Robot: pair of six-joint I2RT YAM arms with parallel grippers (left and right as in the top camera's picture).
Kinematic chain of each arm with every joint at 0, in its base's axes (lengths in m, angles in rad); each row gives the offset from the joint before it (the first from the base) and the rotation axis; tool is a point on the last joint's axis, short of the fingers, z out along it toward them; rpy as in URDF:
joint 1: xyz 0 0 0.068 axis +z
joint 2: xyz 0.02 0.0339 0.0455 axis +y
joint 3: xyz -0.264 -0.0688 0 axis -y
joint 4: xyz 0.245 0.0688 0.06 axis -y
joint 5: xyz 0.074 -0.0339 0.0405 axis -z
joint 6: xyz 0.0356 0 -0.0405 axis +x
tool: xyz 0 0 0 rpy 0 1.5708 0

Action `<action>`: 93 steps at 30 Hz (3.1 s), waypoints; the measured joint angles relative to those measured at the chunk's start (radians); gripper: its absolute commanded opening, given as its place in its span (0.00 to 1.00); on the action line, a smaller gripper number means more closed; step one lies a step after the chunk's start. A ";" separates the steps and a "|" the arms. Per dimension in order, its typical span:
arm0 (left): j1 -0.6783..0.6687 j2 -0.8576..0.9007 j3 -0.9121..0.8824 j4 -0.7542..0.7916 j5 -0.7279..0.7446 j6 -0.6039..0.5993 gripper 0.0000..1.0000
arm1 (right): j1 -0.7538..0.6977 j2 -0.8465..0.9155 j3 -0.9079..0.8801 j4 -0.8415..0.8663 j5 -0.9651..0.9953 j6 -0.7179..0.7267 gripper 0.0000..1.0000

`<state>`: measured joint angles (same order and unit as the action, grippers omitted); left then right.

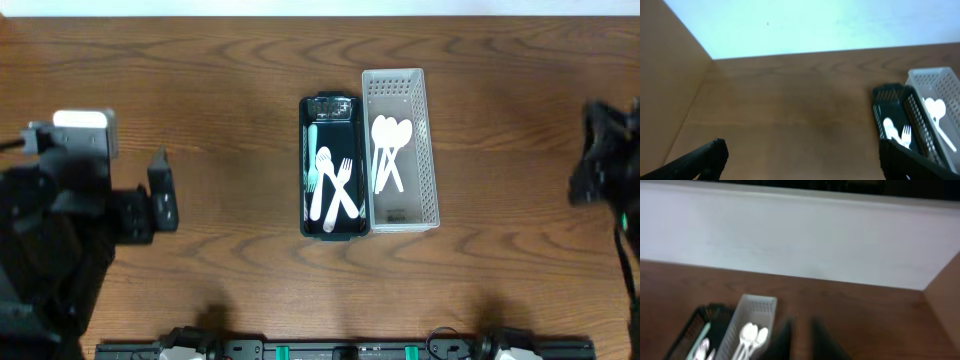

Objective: Pack container

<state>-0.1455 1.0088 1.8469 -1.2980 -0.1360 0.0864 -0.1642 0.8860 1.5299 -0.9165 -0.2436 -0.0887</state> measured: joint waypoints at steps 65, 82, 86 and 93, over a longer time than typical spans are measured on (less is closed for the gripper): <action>0.000 -0.061 -0.001 -0.112 -0.003 0.000 0.98 | 0.000 -0.642 -1.032 0.122 -0.011 -0.029 0.99; 0.000 -0.061 -0.001 -0.112 -0.003 0.000 0.98 | 0.046 -0.843 -1.355 0.225 -0.018 -0.029 0.99; 0.000 -0.061 -0.001 -0.112 -0.003 0.000 0.98 | 0.046 -0.852 -1.357 0.226 -0.018 -0.029 0.99; 0.000 -0.061 -0.001 -0.112 -0.003 0.000 0.98 | 0.046 -0.870 -1.357 0.226 -0.018 -0.029 0.99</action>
<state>-0.1455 0.9482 1.8458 -1.4101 -0.1387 0.0864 -0.1181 0.0162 0.1726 -0.6903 -0.2615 -0.1173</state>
